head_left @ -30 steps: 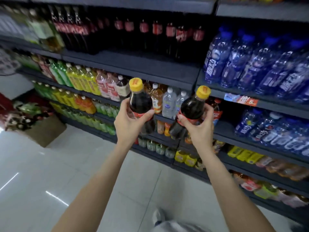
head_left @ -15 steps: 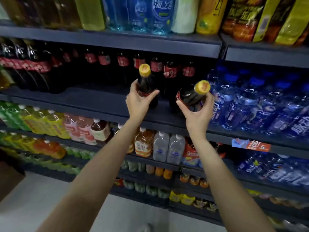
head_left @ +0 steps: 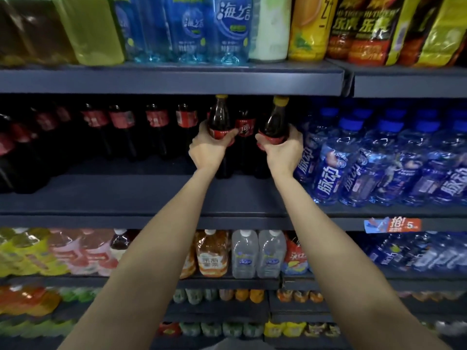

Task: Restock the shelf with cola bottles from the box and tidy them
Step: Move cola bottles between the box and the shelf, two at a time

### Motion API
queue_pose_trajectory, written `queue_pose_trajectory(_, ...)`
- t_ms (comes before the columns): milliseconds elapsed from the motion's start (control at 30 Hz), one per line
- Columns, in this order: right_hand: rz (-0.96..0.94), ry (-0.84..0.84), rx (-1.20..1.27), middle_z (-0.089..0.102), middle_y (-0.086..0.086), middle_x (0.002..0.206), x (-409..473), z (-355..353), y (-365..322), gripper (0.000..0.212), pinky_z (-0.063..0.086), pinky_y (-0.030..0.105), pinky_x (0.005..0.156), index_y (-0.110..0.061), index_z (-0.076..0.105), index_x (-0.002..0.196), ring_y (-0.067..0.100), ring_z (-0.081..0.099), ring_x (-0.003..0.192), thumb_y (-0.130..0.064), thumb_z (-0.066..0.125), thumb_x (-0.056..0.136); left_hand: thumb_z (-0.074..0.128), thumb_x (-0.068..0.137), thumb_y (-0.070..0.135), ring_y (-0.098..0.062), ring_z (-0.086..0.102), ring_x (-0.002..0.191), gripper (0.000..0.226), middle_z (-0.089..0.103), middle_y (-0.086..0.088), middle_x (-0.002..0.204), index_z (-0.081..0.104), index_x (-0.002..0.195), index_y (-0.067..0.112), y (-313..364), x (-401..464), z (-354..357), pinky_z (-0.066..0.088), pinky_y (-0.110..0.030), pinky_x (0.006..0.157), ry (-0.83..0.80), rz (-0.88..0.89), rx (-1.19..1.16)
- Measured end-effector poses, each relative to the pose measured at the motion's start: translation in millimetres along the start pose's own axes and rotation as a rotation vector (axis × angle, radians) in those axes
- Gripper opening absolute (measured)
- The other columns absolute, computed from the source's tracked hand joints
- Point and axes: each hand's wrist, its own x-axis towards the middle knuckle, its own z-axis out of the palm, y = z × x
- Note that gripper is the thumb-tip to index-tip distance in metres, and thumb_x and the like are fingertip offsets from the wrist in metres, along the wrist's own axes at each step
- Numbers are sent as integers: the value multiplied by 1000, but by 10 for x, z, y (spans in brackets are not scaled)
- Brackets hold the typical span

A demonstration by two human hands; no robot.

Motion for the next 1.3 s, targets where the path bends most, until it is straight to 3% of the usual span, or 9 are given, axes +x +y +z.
queue_pose_trajectory(100, -13, -36, -40, 53, 13, 127, 125, 166, 31, 77, 44, 35, 92, -11, 54, 129, 29, 55, 115, -39, 83, 64, 69, 73, 60, -30, 60, 112, 84, 62, -8, 124, 38, 138, 18, -47, 75, 119, 45, -34, 88, -19, -32, -19)
queue_pose_trajectory(233, 39, -103, -129, 46, 16, 132, -13, 325, 276, 86, 41, 38, 96, -21, 34, 145, 32, 45, 123, -26, 79, 73, 73, 78, 46, -22, 51, 124, 89, 51, -4, 139, 24, 148, 20, -298, -9, 225, 41, -28, 94, -96, 67, -122)
queue_pose_trajectory(400, 180, -128, -211, 46, 13, 136, -211, 392, 575, 81, 45, 45, 90, -34, 28, 146, 32, 48, 123, -32, 74, 79, 75, 72, 51, -33, 48, 123, 98, 45, -13, 137, 19, 150, 29, -580, -73, 309, 51, -50, 86, -120, 80, 65)
queue_pose_trajectory(600, 172, -139, -260, 47, 14, 136, -182, 367, 539, 89, 45, 44, 92, -28, 21, 148, 33, 49, 122, -33, 74, 78, 75, 74, 47, -28, 52, 119, 92, 50, -8, 134, 24, 148, 28, -594, 15, 384, 50, -50, 89, -119, 45, -34)
queue_pose_trajectory(767, 91, -174, -347, 41, 16, 137, -309, 119, 398, 87, 41, 41, 97, -14, 18, 149, 30, 42, 126, -31, 71, 82, 75, 76, 38, -31, 43, 129, 97, 32, -14, 146, 14, 150, 24, -501, -131, 264, 47, -46, 96, -133, -77, -133)
queue_pose_trajectory(900, -122, -141, -328, 45, 11, 134, -596, -335, 282, 54, 41, 34, 94, -10, 41, 138, 26, 44, 122, -23, 60, 89, 62, 88, 31, -15, 47, 121, 60, 45, -1, 135, 34, 140, 18, -203, -630, -25, 45, -36, 96, -112, -58, -241)
queue_pose_trajectory(1033, -345, -24, -378, 62, 8, 116, -949, -1065, 318, 32, 44, 30, 90, -7, 58, 121, 23, 57, 106, -17, 55, 91, 56, 94, 23, -3, 57, 103, 26, 61, 9, 111, 52, 121, 20, 93, -1338, -210, 49, -28, 93, -226, 77, -413)
queue_pose_trajectory(1167, -460, 123, -494, 71, 3, 87, -1418, -2102, 461, 19, 51, 31, 71, -7, 68, 105, 18, 63, 74, -16, 57, 93, 50, 97, 22, -7, 64, 88, 18, 67, 6, 93, 60, 110, 15, 324, -2166, -195, 52, -28, 82, -450, 398, -439)
queue_pose_trajectory(1300, -406, 143, -705, 69, 1, 77, -2065, -3342, 755, 15, 52, 33, 61, -11, 70, 99, 21, 64, 65, -18, 58, 93, 50, 95, 25, -12, 65, 81, 17, 69, 4, 88, 62, 105, 19, 556, -3182, 2, 54, -33, 73, -747, 636, -392)
